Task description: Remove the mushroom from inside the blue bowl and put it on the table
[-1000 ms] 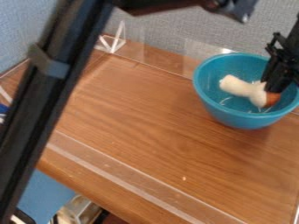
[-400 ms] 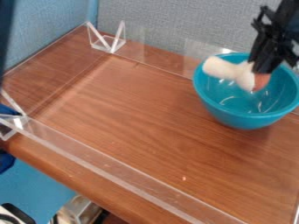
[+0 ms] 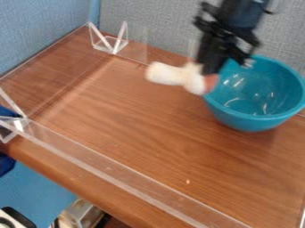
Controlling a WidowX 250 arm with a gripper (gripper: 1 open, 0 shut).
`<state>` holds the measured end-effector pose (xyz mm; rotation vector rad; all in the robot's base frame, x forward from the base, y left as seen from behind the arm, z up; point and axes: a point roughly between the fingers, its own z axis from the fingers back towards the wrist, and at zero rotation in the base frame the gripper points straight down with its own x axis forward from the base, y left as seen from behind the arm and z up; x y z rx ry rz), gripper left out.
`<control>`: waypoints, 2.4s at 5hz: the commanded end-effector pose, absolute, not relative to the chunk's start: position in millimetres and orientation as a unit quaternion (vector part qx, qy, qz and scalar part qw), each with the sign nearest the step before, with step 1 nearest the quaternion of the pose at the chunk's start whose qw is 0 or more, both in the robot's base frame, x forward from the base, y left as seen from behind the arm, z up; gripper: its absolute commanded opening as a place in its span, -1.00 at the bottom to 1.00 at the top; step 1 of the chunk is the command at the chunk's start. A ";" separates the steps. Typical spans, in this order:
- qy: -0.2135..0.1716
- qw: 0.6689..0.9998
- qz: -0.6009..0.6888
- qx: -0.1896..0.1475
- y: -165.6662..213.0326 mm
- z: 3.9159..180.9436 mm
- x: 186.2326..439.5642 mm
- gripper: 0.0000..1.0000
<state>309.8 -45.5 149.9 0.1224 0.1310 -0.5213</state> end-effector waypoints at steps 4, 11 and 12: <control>0.055 0.974 -0.218 0.039 -15.8 114.4 257.0 -1.00; 0.047 0.952 -0.302 0.026 -29.5 53.3 239.9 -1.00; 0.047 0.945 -0.323 0.027 -34.0 43.9 236.2 -1.00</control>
